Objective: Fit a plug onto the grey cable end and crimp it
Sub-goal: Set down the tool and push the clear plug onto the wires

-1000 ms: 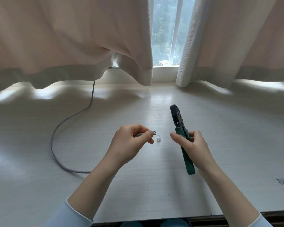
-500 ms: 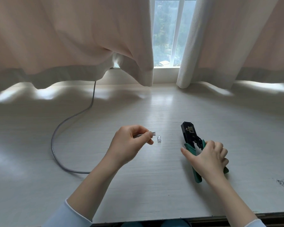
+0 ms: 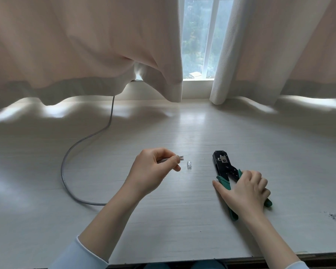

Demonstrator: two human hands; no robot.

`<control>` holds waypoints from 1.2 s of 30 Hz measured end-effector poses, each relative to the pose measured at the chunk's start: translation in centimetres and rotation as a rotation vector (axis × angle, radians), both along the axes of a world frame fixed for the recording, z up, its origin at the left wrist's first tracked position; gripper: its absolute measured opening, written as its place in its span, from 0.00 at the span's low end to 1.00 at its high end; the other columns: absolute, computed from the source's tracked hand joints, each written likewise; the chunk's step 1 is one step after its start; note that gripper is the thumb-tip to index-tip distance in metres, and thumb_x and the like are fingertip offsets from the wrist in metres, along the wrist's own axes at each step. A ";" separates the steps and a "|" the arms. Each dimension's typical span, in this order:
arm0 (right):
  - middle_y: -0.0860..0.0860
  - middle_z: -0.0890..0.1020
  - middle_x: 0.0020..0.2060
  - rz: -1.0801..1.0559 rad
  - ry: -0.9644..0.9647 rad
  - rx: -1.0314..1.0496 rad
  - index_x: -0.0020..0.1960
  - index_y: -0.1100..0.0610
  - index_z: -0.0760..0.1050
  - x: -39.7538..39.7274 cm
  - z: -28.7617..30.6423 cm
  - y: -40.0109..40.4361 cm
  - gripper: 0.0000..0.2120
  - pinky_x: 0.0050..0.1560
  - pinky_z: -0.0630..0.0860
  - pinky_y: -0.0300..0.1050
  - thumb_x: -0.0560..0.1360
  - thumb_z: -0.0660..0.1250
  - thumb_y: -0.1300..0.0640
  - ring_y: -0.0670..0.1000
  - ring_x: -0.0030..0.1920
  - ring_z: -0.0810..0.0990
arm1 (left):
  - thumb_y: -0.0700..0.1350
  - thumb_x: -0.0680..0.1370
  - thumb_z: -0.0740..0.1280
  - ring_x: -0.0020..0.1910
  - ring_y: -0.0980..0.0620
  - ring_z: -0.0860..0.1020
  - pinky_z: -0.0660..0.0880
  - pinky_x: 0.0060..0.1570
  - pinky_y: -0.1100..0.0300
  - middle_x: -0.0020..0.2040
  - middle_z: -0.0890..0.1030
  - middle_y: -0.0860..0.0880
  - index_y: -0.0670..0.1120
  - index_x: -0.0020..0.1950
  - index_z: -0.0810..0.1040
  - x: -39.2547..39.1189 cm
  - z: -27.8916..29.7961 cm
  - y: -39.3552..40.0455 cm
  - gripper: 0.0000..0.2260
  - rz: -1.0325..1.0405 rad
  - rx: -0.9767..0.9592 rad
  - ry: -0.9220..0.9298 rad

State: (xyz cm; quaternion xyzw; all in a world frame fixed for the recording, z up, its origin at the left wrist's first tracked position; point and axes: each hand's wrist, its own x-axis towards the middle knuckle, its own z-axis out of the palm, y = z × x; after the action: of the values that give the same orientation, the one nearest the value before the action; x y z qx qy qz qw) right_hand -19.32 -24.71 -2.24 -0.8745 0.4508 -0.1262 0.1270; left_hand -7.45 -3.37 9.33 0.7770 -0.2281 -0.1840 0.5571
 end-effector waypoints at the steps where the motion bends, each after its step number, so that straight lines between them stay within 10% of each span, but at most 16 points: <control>1: 0.55 0.67 0.55 -0.001 0.004 -0.006 0.55 0.59 0.66 0.0 -0.1 0.0 0.39 0.58 0.64 0.57 0.61 0.65 0.27 0.56 0.57 0.62 | 0.46 0.75 0.70 0.24 0.58 0.65 0.63 0.24 0.70 0.35 0.86 0.54 0.48 0.39 0.83 0.0 0.0 0.0 0.06 0.003 0.000 0.002; 11: 0.54 0.64 0.59 0.017 0.082 0.047 0.61 0.58 0.64 -0.1 0.3 -0.1 0.40 0.61 0.62 0.57 0.65 0.60 0.26 0.57 0.59 0.61 | 0.46 0.75 0.70 0.24 0.58 0.66 0.63 0.24 0.71 0.34 0.86 0.54 0.48 0.39 0.83 0.1 -0.3 0.0 0.06 0.007 -0.004 0.016; 15: 0.56 0.68 0.64 0.136 -0.252 0.028 0.71 0.57 0.64 0.3 2.1 1.5 0.31 0.63 0.61 0.57 0.75 0.63 0.41 0.59 0.63 0.64 | 0.46 0.75 0.70 0.26 0.57 0.67 0.63 0.24 0.71 0.34 0.86 0.54 0.49 0.38 0.83 0.2 -0.2 0.1 0.06 0.013 -0.004 0.005; 19: 0.47 0.81 0.46 0.356 -0.664 0.585 0.57 0.51 0.77 1.6 6.5 4.6 0.11 0.44 0.73 0.41 0.78 0.62 0.49 0.51 0.45 0.80 | 0.47 0.75 0.70 0.29 0.55 0.68 0.64 0.26 0.69 0.35 0.86 0.54 0.49 0.38 0.83 0.3 -0.1 0.1 0.06 0.016 -0.001 -0.009; 23: 0.48 0.83 0.37 0.475 -0.775 1.047 0.51 0.53 0.81 2.6 9.7 7.1 0.15 0.28 0.69 0.38 0.72 0.65 0.45 0.48 0.31 0.76 | 0.46 0.75 0.70 0.34 0.48 0.74 0.70 0.35 0.60 0.35 0.86 0.54 0.50 0.39 0.83 0.2 0.0 0.1 0.06 0.020 -0.009 -0.008; 36: 0.52 0.84 0.34 0.489 -0.743 1.030 0.42 0.58 0.80 3.6 10.6 8.9 0.06 0.25 0.65 0.36 0.74 0.71 0.56 0.49 0.27 0.70 | 0.49 0.75 0.70 0.41 0.51 0.83 0.77 0.45 0.49 0.35 0.85 0.53 0.50 0.38 0.83 0.1 0.0 0.2 0.07 -0.007 0.003 -0.047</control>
State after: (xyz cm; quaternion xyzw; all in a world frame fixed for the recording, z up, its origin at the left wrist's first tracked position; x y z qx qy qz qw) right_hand -15.74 -15.80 8.37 -0.6780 0.1691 -0.1550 0.6984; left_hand -7.38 -3.18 9.38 0.7812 -0.2435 -0.1683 0.5497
